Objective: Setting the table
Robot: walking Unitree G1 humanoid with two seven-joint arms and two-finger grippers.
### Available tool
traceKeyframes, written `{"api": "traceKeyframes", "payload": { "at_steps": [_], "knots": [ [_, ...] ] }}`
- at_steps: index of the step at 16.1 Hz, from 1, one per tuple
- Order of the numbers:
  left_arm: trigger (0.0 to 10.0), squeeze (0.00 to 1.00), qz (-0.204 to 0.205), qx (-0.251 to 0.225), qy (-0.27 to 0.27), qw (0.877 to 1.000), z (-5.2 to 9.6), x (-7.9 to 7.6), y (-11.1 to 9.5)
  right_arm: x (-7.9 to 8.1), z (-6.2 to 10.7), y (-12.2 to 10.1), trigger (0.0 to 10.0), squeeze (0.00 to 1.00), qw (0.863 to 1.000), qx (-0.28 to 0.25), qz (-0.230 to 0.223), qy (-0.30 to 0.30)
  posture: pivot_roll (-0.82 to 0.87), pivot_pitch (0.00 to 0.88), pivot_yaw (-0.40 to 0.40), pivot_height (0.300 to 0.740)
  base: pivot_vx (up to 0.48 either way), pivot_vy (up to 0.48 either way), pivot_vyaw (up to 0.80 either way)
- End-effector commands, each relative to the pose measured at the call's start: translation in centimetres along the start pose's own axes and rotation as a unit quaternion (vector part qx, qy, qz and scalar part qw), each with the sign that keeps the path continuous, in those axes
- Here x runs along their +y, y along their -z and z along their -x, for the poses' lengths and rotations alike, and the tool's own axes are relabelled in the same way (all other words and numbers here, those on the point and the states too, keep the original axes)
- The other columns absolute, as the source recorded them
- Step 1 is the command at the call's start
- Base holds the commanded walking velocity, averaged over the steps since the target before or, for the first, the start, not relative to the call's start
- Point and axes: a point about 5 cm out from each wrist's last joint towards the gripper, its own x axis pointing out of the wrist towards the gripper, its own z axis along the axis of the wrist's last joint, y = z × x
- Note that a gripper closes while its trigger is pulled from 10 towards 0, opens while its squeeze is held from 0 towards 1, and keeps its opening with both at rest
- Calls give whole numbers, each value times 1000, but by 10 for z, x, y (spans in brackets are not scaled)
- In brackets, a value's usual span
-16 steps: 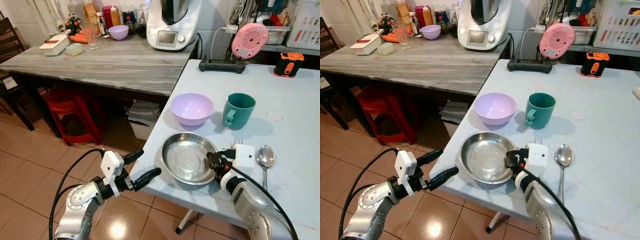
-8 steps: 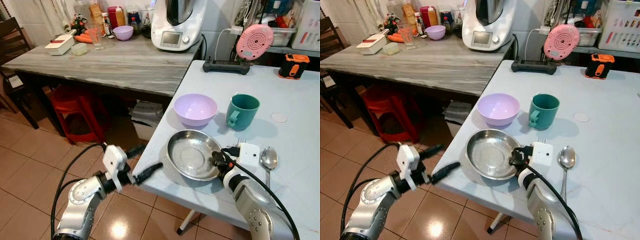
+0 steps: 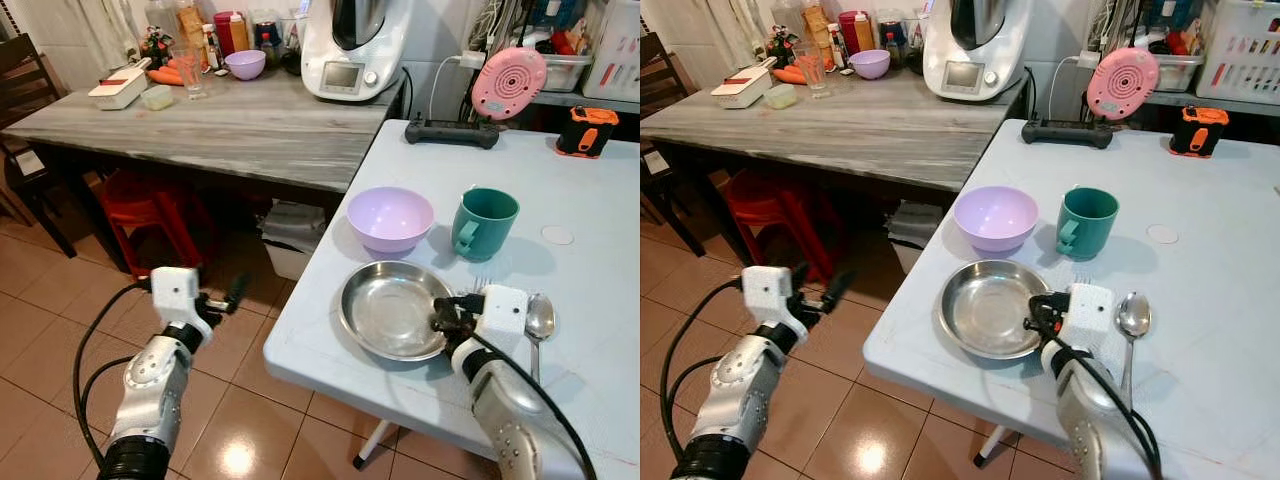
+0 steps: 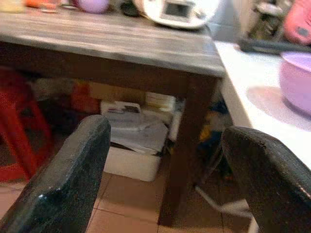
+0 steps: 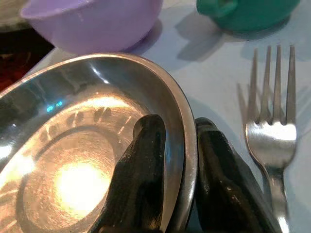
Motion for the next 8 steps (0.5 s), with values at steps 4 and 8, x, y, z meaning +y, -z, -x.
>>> {"api": "traceKeyframes", "payload": {
  "at_steps": [4, 8],
  "knots": [
    [10000, 0, 16, -2, -29, 999, -1, -2, 6, 1, -1, -12, 10000, 0, 998, -61, 20, 2, -145, 0, 74, 740, 0, 0, 0],
    [10000, 0, 17, -1, -19, 1000, -3, -6, 9, 5, 0, -17, 10000, 0, 996, -91, 7, -12, -147, 0, 75, 740, 0, 82, -105]
  ]
}}
